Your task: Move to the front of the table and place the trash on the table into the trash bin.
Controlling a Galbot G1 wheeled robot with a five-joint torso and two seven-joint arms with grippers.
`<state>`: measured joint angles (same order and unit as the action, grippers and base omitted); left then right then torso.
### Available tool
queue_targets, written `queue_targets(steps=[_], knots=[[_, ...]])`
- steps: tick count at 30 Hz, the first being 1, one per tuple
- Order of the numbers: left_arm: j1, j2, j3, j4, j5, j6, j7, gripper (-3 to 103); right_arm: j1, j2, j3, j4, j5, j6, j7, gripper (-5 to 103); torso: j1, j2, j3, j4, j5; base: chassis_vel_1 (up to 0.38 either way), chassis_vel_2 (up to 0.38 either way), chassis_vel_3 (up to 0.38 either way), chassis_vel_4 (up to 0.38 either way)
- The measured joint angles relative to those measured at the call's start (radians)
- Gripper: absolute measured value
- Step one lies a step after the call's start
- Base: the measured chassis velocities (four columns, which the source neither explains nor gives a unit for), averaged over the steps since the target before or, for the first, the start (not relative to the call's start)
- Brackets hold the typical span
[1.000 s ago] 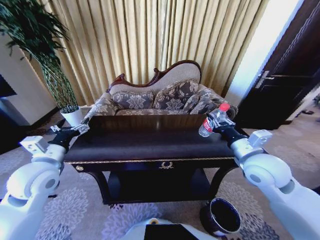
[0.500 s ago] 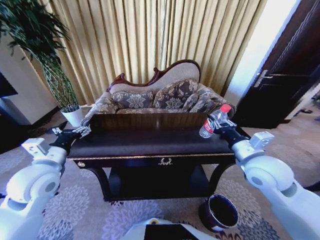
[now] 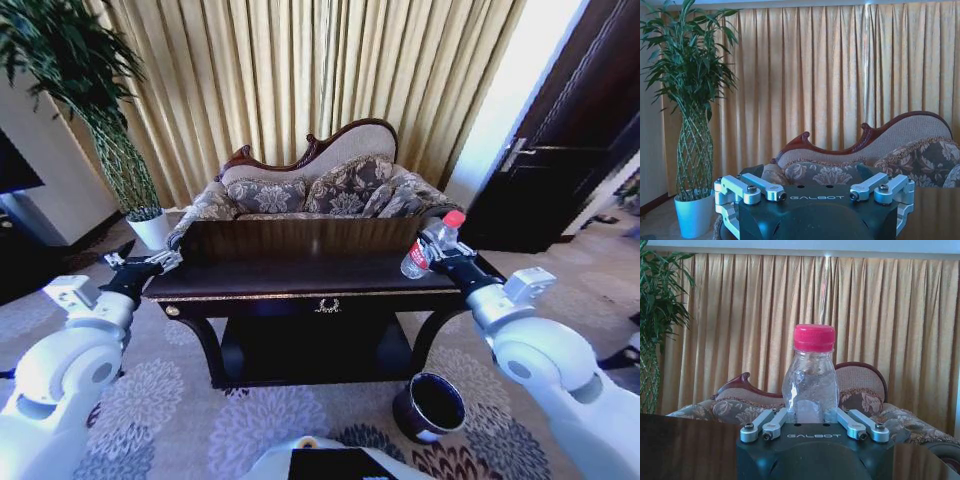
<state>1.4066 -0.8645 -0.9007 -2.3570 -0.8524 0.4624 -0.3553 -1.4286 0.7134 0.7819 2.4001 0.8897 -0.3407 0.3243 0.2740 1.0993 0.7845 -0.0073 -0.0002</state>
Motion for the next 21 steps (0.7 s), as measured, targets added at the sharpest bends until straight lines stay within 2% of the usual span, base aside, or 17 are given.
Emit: queue_targets(steps=[14, 18, 21], knots=[[0.002, -0.026, 0.025, 0.008, 0.03, 0.004, 0.006, 100, -0.015, 0.035, -0.025, -0.019, -0.029, 0.009, 0.0, 21, 0.0, 0.0, 0.0, -0.0001, -0.0001, 0.121, -0.122, -0.125, 0.12], [0.001, -0.036, 0.039, 0.013, 0.049, 0.002, 0.017, 100, -0.019, 0.074, -0.052, -0.049, -0.052, 0.036, -0.002, 21, 0.0, 0.0, 0.0, 0.0, -0.0001, 0.051, -0.061, -0.073, 0.044], [0.001, -0.044, 0.046, 0.018, 0.06, -0.002, 0.028, 100, -0.028, 0.117, -0.083, -0.131, -0.109, 0.047, -0.009, 21, 0.0, 0.0, 0.0, 0.0001, -0.0001, 0.0, 0.0, 0.0, 0.0]])
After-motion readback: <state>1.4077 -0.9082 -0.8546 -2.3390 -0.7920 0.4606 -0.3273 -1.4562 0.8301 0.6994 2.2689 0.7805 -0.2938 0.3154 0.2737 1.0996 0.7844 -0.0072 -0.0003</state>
